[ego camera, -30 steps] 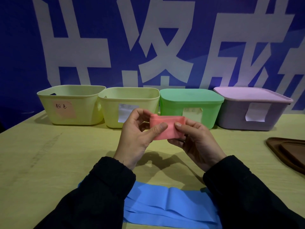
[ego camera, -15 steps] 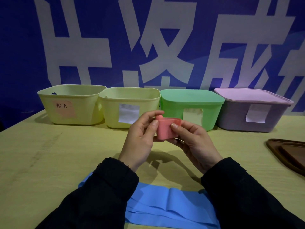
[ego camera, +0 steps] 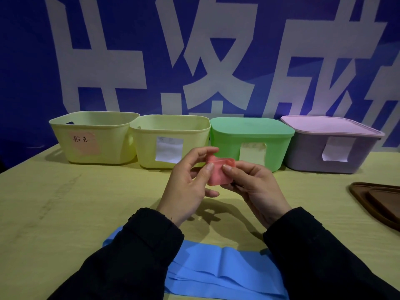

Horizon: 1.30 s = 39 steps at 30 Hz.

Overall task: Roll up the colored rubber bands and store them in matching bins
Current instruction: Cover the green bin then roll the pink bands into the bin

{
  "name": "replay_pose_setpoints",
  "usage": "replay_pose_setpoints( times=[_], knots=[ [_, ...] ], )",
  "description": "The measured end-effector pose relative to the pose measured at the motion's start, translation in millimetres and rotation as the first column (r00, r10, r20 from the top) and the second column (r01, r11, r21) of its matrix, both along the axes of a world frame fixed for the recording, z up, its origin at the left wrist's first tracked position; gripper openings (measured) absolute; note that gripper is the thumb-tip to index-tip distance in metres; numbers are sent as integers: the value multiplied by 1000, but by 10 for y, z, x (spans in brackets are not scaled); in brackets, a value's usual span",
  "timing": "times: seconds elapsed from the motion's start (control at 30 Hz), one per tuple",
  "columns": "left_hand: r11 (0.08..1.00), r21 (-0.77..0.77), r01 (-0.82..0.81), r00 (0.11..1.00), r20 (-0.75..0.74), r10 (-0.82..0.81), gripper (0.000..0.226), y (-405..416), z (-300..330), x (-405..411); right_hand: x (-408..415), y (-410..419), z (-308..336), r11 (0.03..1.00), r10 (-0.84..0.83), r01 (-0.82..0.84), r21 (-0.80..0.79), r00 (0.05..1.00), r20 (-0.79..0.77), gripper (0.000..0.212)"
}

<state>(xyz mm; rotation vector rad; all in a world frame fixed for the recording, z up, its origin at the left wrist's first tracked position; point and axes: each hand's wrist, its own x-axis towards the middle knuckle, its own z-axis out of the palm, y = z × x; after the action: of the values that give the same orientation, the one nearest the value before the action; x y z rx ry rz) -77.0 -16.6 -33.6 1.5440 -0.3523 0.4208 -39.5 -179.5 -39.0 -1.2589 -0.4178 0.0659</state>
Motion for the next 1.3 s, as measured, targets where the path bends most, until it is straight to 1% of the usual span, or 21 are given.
replay_pose_setpoints(
  times=[0.13, 0.2, 0.33, 0.47, 0.6, 0.7, 0.83, 0.93, 1.03, 1.13, 1.23, 1.3],
  knots=[
    [1000, -20, 13, 1000, -9, -13, 21, -18, -3, 2, -4, 3, 4, 1000, 5, -5, 11, 1000, 20, 32],
    [999, -49, -2, 1000, -13, 1, 23, -25, 2, 1, -3, -26, 17, 999, 4, -4, 40, 1000, -1, 29],
    [998, -60, -32, 999, -20, 31, 34, -12, 24, 0, -6, -30, 25, 999, 12, -13, 35, 1000, 6, 23],
    [996, -25, -88, 995, 36, 89, 27, 6, 21, 14, -11, -13, 16, 999, 21, -22, 32, 999, 28, 20],
    [995, 20, -103, 993, 64, 101, 28, 22, 9, 28, -20, -10, 24, 998, -61, 61, -20, 997, 42, 21],
    [998, 21, -53, 998, 27, 53, 33, -12, 0, 35, -28, -19, 40, 983, -164, 170, -73, 983, 82, 19],
    [999, 35, -6, 1000, 7, 5, 31, -22, -26, 50, -33, -5, 26, 969, -202, 219, -118, 969, 143, 11],
    [999, 41, 33, 999, 7, -34, 28, -15, -29, 42, -40, -3, 23, 970, -179, 200, -134, 971, 157, 9],
    [1000, 12, -13, 1000, 20, 13, 27, -30, -34, 40, -58, 11, 24, 978, -127, 151, -145, 979, 159, 6],
    [997, -32, -66, 998, 19, 66, 27, -20, -25, 45, -65, 20, 32, 986, -97, 116, -118, 983, 157, 6],
    [996, -38, -79, 997, -2, 79, 25, -15, -19, 53, -74, 13, 50, 971, -187, 213, -108, 960, 211, 4],
    [997, -25, -68, 998, -11, 68, 23, -16, -17, 50, -87, 7, 47, 936, -264, 322, -143, 909, 324, 4]
  ],
)
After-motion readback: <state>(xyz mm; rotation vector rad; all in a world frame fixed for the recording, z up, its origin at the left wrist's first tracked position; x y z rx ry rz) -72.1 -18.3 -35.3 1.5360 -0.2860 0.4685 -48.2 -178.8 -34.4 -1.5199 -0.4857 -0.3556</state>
